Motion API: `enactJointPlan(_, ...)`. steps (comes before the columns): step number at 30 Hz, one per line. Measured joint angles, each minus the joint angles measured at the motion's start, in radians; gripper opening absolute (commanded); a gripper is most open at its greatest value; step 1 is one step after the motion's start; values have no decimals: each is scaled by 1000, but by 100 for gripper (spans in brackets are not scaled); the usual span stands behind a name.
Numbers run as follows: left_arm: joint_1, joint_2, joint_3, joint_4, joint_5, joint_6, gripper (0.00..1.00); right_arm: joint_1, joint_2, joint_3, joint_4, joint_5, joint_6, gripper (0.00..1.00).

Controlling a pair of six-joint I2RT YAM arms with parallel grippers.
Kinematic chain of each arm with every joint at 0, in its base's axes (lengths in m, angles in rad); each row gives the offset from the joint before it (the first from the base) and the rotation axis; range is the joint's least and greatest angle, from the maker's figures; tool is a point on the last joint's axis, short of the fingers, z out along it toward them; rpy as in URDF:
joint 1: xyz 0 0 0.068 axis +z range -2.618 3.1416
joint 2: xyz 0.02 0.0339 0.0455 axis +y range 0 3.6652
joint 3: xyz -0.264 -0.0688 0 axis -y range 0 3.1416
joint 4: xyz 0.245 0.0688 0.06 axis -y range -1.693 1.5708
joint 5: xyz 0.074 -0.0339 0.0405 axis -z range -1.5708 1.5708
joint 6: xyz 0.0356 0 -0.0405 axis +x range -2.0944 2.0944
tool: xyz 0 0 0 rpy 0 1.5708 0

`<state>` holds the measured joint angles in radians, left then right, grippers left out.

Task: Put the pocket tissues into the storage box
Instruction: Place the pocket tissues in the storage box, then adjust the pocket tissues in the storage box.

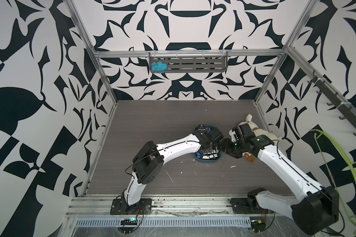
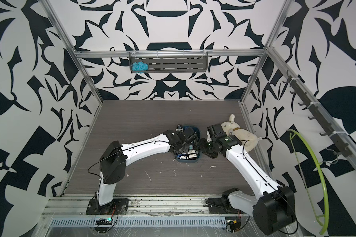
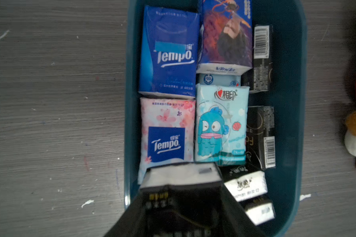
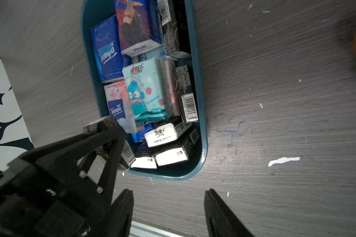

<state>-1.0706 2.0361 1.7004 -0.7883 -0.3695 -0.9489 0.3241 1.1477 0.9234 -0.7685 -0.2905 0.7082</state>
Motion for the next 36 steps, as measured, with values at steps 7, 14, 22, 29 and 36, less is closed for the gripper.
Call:
enactJointPlan(7, 1, 34, 15, 3, 28, 7, 71, 0, -12, -3, -11, -5, 4, 59)
enactJointPlan(14, 31, -5, -33, 20, 49, -11, 83, 50, 23, -3, 10, -28, 13, 57)
enactJointPlan(22, 179, -317, -291, 72, 55, -63, 84, 219, 207, 71, 93, -32, 32, 57)
enactJointPlan(29, 267, -524, -480, 100, 48, -93, 84, 279, 330, 172, 151, -37, 38, 57)
enactJointPlan(36, 314, -650, -629, 105, 48, -136, 84, 307, 426, 194, 192, -48, 50, 57)
